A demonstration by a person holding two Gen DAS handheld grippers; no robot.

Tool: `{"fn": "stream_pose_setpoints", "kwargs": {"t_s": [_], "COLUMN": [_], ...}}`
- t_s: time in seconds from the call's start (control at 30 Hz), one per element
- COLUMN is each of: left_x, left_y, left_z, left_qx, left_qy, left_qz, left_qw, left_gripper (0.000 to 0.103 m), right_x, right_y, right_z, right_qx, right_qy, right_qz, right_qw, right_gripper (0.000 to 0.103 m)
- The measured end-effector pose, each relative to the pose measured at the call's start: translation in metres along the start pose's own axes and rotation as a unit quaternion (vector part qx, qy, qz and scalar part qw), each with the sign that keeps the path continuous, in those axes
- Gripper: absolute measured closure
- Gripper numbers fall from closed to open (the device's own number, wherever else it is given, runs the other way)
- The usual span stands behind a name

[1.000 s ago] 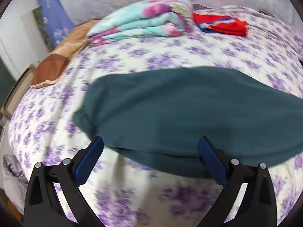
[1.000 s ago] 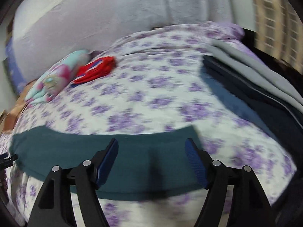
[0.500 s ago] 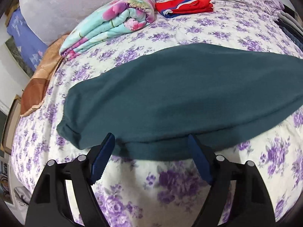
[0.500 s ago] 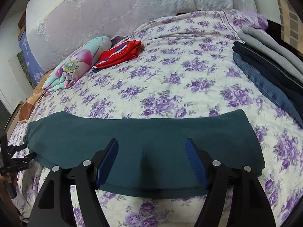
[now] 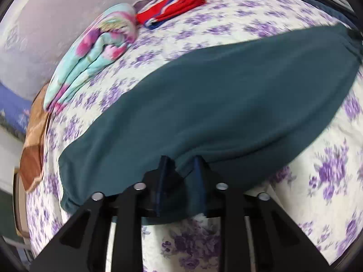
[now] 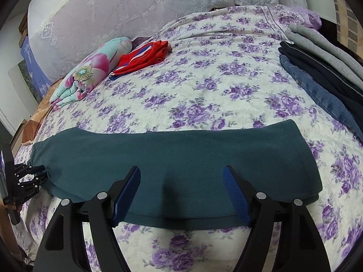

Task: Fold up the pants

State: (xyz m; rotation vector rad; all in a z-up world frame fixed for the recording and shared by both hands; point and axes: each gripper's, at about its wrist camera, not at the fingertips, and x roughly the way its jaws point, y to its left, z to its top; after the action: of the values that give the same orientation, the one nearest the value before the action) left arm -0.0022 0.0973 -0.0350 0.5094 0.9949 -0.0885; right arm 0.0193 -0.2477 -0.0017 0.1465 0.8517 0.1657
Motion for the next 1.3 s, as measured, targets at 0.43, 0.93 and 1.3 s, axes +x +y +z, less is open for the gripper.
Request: {"fn": "stream_pose_setpoints", "kwargs": {"t_s": [0.43,0.93,1.3], "left_x": [-0.069,-0.099,0.0], "left_y": [0.033,0.034,0.074], "left_z": [-0.008,-0.019,0.002], "left_qx": [-0.085,-0.056,-0.246], "left_qy": [-0.075,-0.132,-0.026], "left_qz": [-0.115,-0.091,-0.009], "left_qw": [0.9869,0.9854,0.9688], "left_gripper": [0.099,0.011,0.016], "right_x": [-0.004,0.055,0.172], "right_y": [0.006,0.134,0.271], "right_z": [0.005,0.06,0.072], "right_qx": [0.009,-0.112,-0.157], "right_qy": [0.001,0.041,0.141], "right_qz": [0.02,0.13,0.213], "right_qw": [1.0,0.984,0.954], "right_gripper": [0.027,0.023,0.074]}}
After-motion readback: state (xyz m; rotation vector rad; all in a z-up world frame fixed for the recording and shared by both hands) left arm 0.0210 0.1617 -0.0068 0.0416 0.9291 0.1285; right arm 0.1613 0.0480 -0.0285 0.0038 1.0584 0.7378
